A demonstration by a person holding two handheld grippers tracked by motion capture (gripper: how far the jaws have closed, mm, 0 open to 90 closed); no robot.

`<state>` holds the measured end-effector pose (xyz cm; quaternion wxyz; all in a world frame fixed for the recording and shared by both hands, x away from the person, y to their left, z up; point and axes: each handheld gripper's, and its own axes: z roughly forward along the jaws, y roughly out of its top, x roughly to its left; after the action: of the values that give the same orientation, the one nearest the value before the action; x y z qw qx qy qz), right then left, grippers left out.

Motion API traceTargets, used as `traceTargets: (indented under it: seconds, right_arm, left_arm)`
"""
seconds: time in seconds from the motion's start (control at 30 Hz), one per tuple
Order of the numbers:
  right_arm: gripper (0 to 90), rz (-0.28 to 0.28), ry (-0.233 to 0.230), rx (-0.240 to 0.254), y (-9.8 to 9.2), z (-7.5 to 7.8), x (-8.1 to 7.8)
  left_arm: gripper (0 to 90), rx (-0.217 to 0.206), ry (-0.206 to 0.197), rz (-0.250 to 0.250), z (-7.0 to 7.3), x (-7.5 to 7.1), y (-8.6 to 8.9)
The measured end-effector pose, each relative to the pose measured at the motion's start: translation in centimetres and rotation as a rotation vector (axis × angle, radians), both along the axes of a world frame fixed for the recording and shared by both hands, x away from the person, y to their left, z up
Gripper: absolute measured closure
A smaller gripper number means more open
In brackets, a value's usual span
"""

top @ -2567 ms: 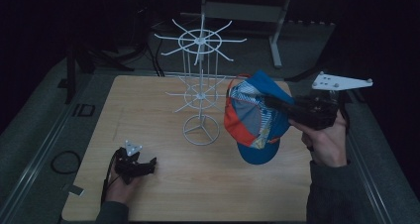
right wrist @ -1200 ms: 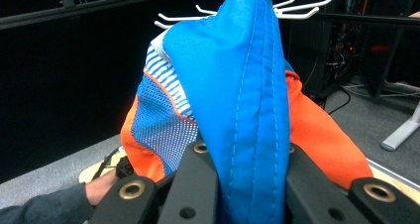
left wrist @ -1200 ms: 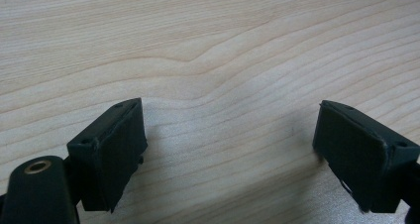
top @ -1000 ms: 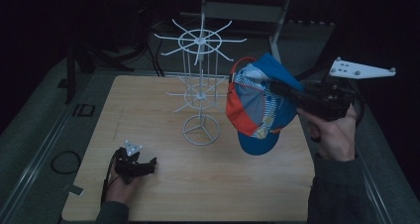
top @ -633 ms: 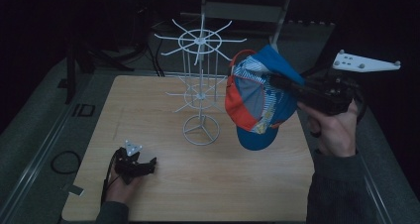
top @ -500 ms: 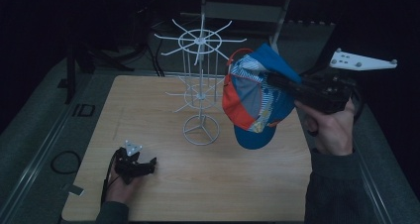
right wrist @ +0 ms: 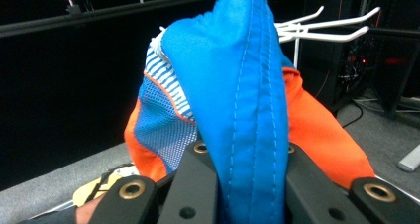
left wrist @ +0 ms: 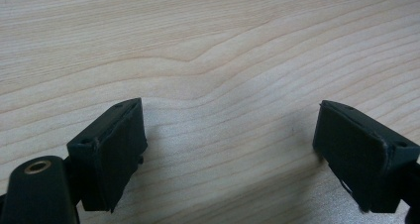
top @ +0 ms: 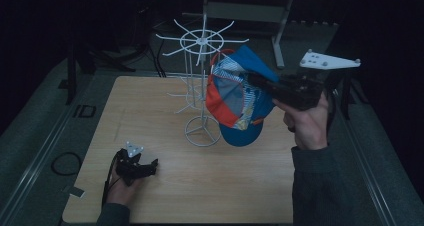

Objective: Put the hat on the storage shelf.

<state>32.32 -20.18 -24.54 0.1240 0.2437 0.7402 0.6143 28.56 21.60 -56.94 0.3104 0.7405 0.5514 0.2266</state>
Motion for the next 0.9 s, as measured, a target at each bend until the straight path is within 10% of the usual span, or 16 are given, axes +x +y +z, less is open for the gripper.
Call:
traceTargets:
  seconds: [0.67, 0.9]
  right_arm:
    - [85.0, -0.039, 0.04, -0.174, 4.1, -3.1, 2.1]
    - [50.9, -0.086, 0.007, -0.244, 4.4, -3.4, 1.2]
  left_arm:
    - [13.4, 0.001, 0.001, -0.002, 0.0, 0.0, 0.0]
    - [13.4, -0.002, 0.0, 0.001, 0.0, 0.0, 0.0]
